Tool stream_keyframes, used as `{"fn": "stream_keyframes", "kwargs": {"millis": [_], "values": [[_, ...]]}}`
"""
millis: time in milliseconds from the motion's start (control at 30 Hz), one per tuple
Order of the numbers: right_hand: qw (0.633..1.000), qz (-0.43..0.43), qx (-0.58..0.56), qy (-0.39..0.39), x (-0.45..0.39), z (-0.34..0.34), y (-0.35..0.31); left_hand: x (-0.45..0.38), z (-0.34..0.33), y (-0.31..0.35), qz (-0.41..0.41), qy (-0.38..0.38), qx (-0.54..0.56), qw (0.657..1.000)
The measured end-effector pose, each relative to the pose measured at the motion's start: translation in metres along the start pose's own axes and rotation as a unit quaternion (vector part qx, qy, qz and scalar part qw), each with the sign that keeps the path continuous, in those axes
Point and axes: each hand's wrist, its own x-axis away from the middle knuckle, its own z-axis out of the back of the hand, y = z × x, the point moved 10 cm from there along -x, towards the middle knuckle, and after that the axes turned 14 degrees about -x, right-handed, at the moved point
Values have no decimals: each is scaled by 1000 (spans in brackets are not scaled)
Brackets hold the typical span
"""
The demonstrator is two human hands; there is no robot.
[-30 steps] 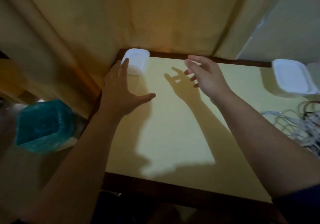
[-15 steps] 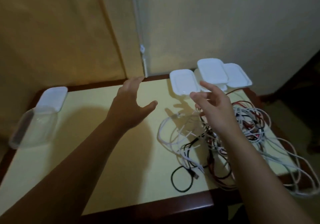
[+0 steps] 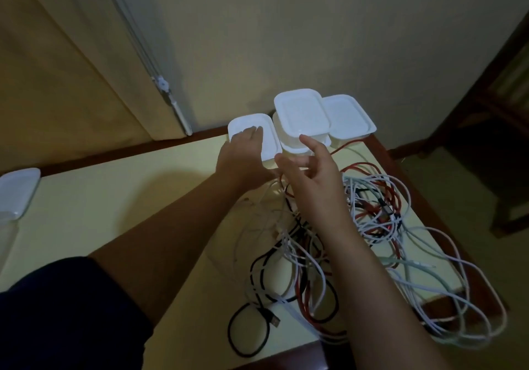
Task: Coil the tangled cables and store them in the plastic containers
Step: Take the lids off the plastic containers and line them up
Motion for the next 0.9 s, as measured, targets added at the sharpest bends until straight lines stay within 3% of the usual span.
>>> {"fn": "stream_keyframes", "kwargs": {"millis": [133, 433, 567, 700, 767, 900], "values": [[1000, 3, 9, -6, -1, -3, 3, -4, -24, 0, 18, -65, -53, 996], [1000, 18, -10, -5, 1, -15, -6, -6, 11, -21, 28, 18, 13, 999], [999, 35, -6, 13, 9, -19, -14, 10, 48, -39, 52, 106, 110, 987], [997, -11, -72, 17, 15, -35, -9, 67, 104, -40, 40, 170, 296, 939], [977, -99, -183, -38, 26, -62, 3, 100, 120, -37, 68, 149, 346, 924], [876, -275, -374, -132, 63, -112, 26, 152, 124, -33, 77, 131, 365, 919]]}}
